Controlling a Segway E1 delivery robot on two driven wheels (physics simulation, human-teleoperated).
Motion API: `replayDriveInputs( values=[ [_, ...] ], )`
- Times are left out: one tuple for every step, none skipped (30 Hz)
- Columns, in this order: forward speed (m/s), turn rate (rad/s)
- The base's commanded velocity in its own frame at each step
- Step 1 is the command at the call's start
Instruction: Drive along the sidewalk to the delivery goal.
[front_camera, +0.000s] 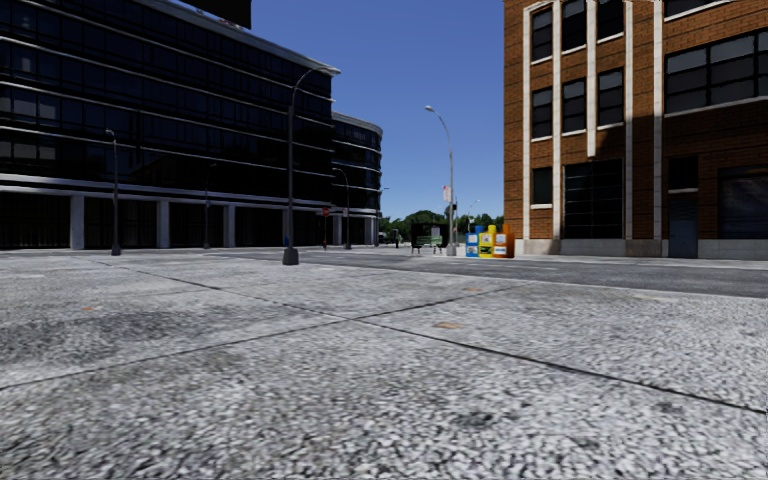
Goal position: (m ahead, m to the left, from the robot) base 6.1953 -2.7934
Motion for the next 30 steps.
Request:
replayDriveInputs(
  values=[
    [1.7,0.0],
    [1.7,0.0],
    [1.7,0.0],
    [1.69,0.0],
    [1.62,0.0],
    [1.48,-0.43],
    [1.33,-0.68],
    [1.21,-0.87],
    [1.07,-0.98],
    [1.07,-0.98],
    [1.02,-1.03],
    [1.0,-1.2],
    [1.0,-1.2],
    [1.0,-1.2],
    [1.0,-1.2],
    [1.0,-1.2],
    [1.07,-1.2],
    [1.27,-1.2],
    [1.38,-1.2],
    [1.48,-1.2],
    [1.52,-1.2],
    [1.54,-1.2],
    [1.55,-1.2],
    [1.55,-1.2],
    [1.56,-1.2],
    [1.56,-0.42],
    [1.56,-0.22],
    [1.56,-0.15],
    [1.56,-0.13],
    [1.56,-0.12]
  ],
)
